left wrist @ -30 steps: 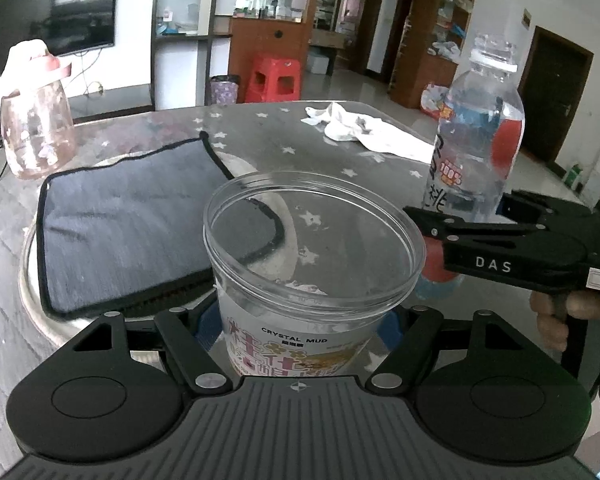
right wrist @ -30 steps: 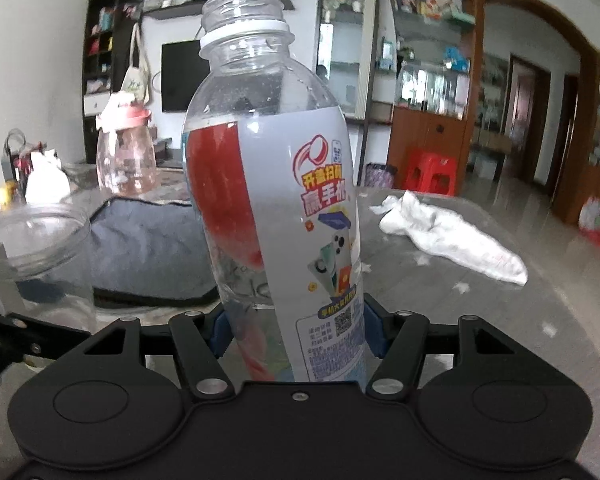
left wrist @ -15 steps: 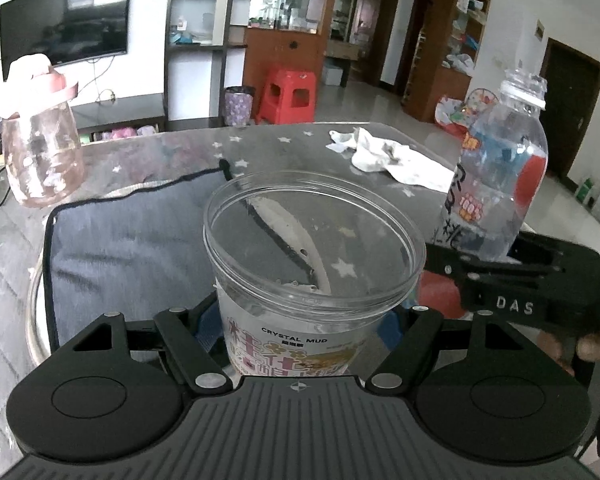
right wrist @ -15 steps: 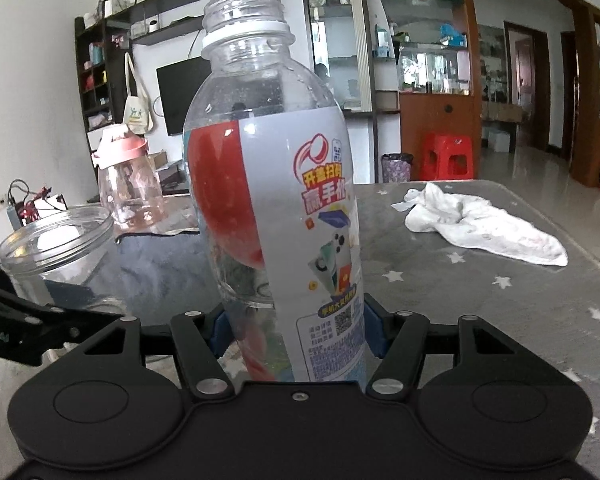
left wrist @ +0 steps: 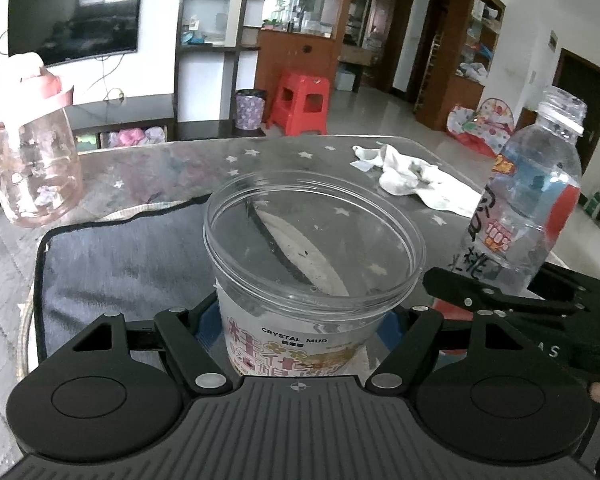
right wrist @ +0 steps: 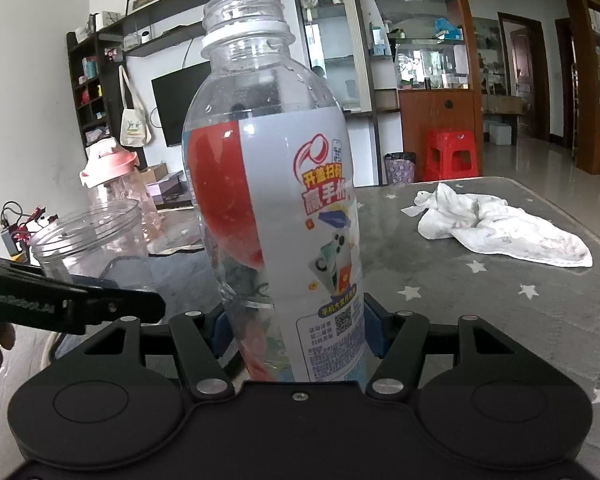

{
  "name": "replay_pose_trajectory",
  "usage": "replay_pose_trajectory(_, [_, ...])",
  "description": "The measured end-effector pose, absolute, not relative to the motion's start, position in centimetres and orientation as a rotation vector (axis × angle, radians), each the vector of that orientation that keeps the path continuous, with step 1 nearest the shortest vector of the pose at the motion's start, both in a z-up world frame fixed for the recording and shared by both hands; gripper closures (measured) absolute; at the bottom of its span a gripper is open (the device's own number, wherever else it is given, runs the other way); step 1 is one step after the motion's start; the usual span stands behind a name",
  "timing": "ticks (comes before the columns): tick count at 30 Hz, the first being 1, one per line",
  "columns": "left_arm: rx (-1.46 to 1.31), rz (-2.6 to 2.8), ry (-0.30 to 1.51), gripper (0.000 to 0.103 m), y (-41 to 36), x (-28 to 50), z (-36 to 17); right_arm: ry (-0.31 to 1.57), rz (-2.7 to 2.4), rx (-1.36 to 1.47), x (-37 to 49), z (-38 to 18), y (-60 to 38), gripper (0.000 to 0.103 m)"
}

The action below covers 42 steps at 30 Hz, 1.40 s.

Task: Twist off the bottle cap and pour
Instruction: 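Lower the cup with the left tool while the right tool lowers the bottle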

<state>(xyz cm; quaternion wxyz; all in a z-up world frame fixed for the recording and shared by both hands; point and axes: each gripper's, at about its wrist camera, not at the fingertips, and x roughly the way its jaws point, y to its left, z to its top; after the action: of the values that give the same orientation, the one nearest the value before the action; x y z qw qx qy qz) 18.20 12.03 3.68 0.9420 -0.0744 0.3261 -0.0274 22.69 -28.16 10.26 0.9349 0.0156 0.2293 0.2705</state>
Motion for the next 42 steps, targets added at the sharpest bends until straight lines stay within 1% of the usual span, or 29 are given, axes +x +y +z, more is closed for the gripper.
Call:
replay_pose_trajectory(10, [-0.165, -0.049, 0.693, 0.028, 12.9, 20.4, 2.1, 0.462, 0.550, 0.049, 23.7, 10.2, -27.6, 0.038])
replay_pose_trajectory(32, [-0.173, -0.038, 0.695, 0.028, 13.2, 21.3, 0.3, 0.438, 0.574, 0.053, 23.1, 9.8, -27.7, 0.039])
replay_pose_trajectory(42, [-0.191, -0.030, 0.728, 0.028, 13.6, 22.2, -1.2, 0.450, 0.576, 0.065, 23.0, 9.3, -27.8, 0.040])
